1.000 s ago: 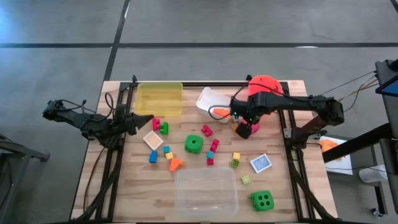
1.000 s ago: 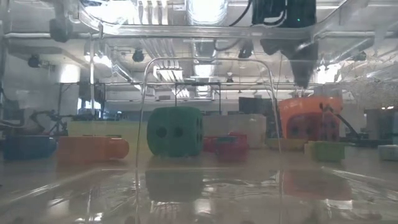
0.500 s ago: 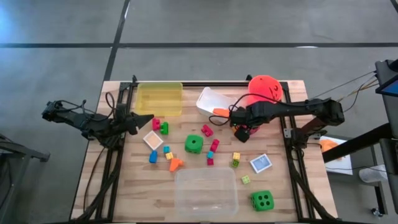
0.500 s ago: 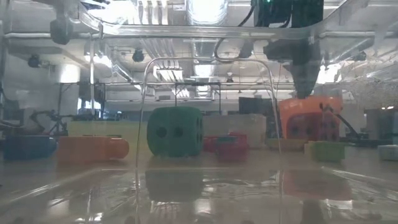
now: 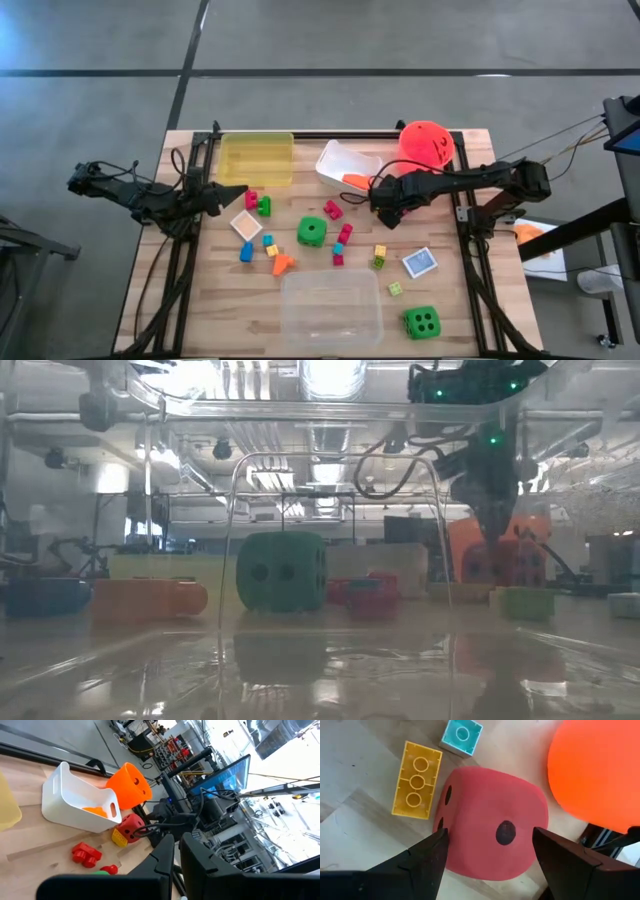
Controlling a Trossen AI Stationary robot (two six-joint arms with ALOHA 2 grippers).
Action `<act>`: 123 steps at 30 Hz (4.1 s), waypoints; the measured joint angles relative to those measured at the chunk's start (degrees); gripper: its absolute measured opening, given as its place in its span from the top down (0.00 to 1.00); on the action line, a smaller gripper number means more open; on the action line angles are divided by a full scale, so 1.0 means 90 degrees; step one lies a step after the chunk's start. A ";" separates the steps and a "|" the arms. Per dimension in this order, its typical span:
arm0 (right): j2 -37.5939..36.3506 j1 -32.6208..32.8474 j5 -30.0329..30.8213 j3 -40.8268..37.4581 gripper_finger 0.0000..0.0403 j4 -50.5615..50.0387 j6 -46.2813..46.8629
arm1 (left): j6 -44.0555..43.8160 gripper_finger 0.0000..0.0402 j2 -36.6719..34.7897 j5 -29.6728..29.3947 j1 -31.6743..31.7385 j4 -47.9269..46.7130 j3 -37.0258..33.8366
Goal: Pick & Place Toys
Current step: Put the pink dice into the transparent bin
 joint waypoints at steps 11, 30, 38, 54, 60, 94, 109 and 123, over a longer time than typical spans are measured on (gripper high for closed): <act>0.0001 0.0041 0.0052 -0.0340 0.30 0.0258 0.0071 | -0.0053 0.93 0.0000 0.0002 0.0000 0.0002 0.0000; 0.0056 0.0126 0.0323 -0.0889 0.42 0.0696 -0.0120 | -0.0170 0.93 0.0000 0.0029 0.0000 0.0014 0.0000; 0.0528 0.0166 0.0196 -0.0706 0.64 0.0638 -0.0391 | -0.0170 0.93 0.0000 0.0029 0.0000 0.0001 0.0000; 0.0569 0.0157 -0.0111 -0.0417 0.66 0.0394 -0.0430 | -0.0170 0.93 0.0000 0.0067 0.0000 -0.0005 0.0000; 0.0243 0.0152 -0.0285 -0.0325 0.70 0.0231 -0.0313 | -0.0170 0.93 0.0000 0.0076 0.0000 -0.0005 0.0000; -0.1026 0.0177 -0.1753 0.1688 0.95 -0.0330 -0.0690 | -0.0172 0.93 0.0000 0.0621 0.0002 -0.0237 0.0002; -0.1961 0.0587 -0.2298 0.1785 0.98 0.0727 -0.1473 | -0.1308 0.93 0.0000 0.0623 0.0000 -0.1243 0.0002; -0.1972 0.1903 -0.2641 0.1802 0.98 0.2251 -0.1203 | -0.1502 0.93 0.0000 0.0620 0.0001 -0.1314 0.0002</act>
